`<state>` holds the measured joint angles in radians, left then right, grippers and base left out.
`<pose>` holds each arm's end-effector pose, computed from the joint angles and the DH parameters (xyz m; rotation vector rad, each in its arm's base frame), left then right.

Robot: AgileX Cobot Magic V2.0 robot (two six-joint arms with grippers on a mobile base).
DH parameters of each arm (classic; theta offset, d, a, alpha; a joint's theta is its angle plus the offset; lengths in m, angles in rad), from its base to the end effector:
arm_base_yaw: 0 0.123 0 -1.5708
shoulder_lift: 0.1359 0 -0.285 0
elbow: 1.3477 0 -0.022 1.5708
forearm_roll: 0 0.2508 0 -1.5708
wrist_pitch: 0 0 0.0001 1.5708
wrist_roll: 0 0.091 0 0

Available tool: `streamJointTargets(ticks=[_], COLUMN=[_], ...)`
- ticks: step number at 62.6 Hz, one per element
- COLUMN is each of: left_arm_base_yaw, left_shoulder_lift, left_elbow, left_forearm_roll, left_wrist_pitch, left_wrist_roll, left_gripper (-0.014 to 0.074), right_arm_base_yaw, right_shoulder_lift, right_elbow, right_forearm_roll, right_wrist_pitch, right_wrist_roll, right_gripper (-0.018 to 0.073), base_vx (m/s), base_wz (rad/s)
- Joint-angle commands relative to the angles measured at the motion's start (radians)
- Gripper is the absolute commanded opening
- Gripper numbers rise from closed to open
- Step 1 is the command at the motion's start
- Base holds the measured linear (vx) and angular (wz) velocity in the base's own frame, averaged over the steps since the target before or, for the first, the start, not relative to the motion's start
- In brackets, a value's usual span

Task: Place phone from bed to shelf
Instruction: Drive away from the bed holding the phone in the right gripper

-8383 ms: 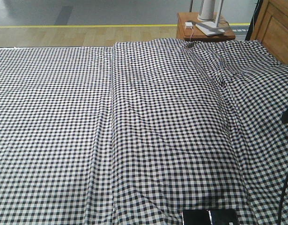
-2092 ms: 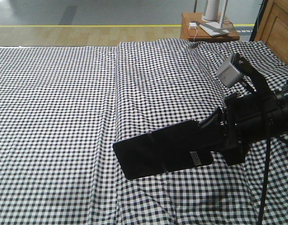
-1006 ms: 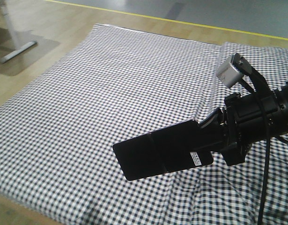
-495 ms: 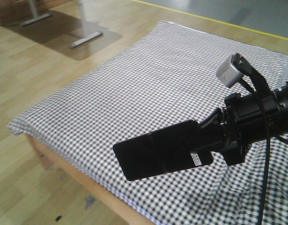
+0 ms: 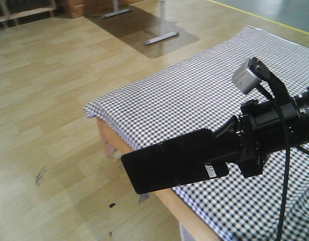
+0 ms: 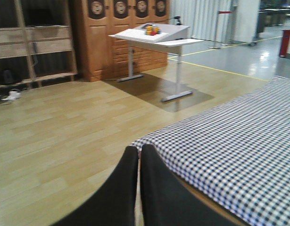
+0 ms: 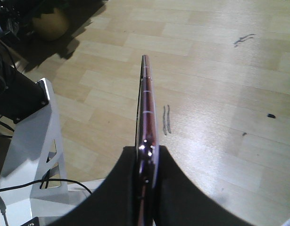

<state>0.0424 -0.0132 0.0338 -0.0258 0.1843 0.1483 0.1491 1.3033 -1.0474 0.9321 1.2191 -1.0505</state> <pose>0.0562 0.0020 0.1857 0.0716 1.6883 0.1200 0.2230 0.1029 0.3296 -1.1003 2.1629 0.9611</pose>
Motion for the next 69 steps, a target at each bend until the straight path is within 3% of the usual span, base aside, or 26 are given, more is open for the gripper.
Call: streamJointTargets(ticks=[1,69], left_arm_base_yaw=[-0.004,-0.004], left_shoulder_lift=[-0.013,-0.013], left_elbow=[-0.021,-0.021], left_forearm_roll=[-0.009,-0.009], left_wrist_pitch=[-0.072,-0.072], left_wrist_roll=[-0.006,-0.006], left_gripper=[0.0001,0.0001], right_arm_base_yaw=[-0.001,-0.001], right_shoulder_lift=[-0.032,-0.032], right_elbow=[-0.025,-0.025], right_forearm_roll=[0.073,0.073], right_wrist_pitch=[0.068,0.068], right_wrist_roll=[-0.001,-0.001], right_gripper=[-0.0002,-0.0002], base_vx=[-0.12,-0.10], base_wz=[0.47,0.43])
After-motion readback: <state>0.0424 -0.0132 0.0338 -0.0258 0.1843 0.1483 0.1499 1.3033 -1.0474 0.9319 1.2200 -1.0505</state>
